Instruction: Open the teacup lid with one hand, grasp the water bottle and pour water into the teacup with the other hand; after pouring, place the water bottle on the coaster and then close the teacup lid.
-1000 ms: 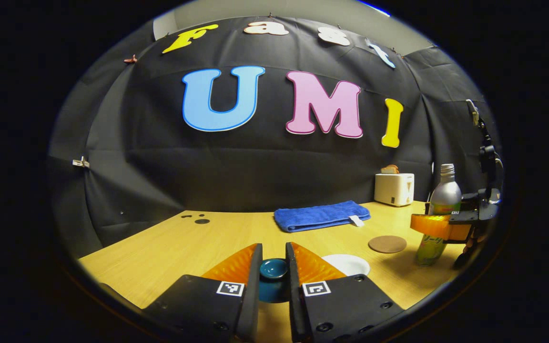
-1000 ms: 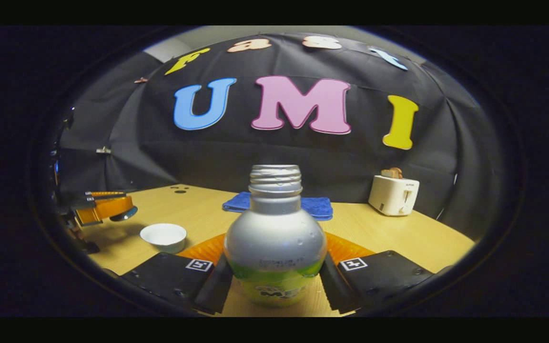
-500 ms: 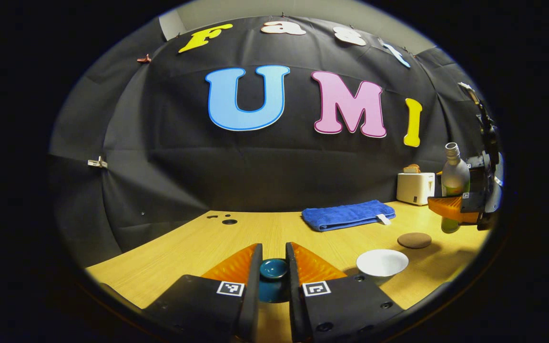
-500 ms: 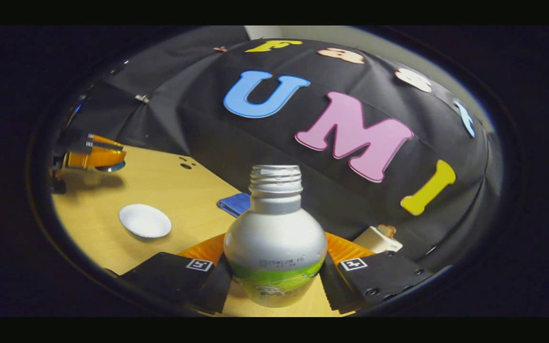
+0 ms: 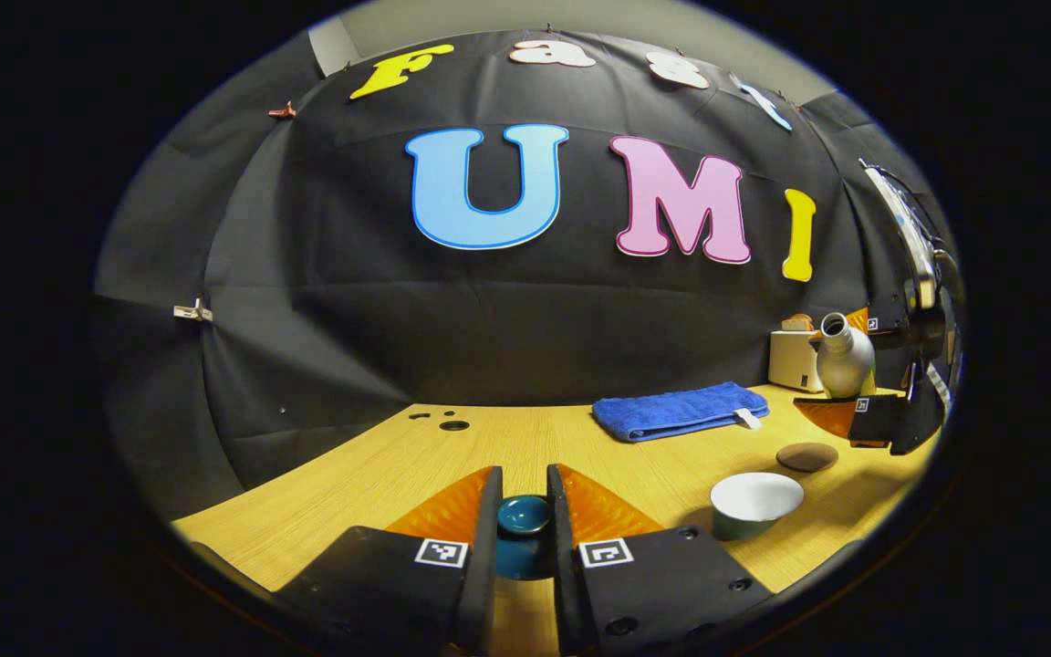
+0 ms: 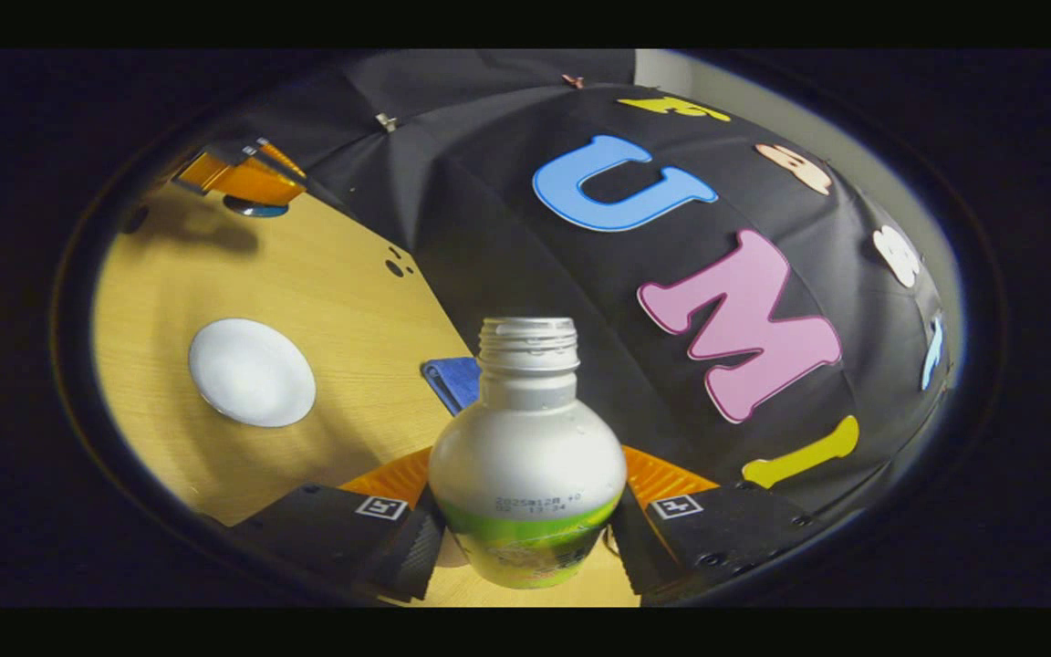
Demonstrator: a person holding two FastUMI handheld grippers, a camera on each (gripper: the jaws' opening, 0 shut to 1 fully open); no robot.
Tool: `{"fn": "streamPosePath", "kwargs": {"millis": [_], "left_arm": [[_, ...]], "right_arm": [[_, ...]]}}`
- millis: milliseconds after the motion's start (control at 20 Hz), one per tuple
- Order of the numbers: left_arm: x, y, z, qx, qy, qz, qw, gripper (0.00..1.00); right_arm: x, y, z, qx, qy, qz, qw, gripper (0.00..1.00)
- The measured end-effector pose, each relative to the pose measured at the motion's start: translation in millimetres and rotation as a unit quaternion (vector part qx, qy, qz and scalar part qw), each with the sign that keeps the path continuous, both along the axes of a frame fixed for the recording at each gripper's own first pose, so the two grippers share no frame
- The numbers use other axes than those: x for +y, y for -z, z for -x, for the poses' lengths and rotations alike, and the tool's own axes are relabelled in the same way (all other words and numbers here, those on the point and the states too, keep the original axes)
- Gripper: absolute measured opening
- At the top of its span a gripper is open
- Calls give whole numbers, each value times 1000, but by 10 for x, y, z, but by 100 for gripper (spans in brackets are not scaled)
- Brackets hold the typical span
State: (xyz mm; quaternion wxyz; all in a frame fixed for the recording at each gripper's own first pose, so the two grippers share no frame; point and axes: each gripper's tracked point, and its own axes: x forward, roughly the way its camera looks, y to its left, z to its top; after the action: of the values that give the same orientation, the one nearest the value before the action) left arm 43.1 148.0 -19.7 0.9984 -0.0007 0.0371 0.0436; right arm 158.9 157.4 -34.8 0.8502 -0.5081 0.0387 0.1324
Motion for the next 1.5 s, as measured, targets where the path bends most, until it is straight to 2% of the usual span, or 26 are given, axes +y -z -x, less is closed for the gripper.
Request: {"fn": "streamPosePath", "kwargs": {"millis": [150, 450, 500, 550, 900, 1100, 1500], "left_arm": [[66, 0, -1, 0, -2, 0, 1000, 30], [290, 9, 35, 1, -12, -1, 1000, 30], [311, 10, 46, 0, -12, -1, 1000, 30], [317, 15, 48, 1, -12, 0, 1000, 30], [307, 11, 44, 1, -6, 0, 1000, 30], [302, 7, 37, 1, -5, 1, 1000, 32], [302, 8, 39, 1, -5, 1, 1000, 30]], "right_arm": [[50, 64, -35, -12, -16, 52, 998, 78], [177, 285, -71, -12, -51, 120, 991, 81], [194, 318, -87, -12, -59, 134, 989, 78], [205, 347, -85, -14, -66, 151, 986, 81], [202, 415, -86, -24, -102, 224, 969, 78], [186, 404, -107, -33, -120, 264, 956, 81], [282, 446, -167, -48, -151, 319, 934, 82]]}}
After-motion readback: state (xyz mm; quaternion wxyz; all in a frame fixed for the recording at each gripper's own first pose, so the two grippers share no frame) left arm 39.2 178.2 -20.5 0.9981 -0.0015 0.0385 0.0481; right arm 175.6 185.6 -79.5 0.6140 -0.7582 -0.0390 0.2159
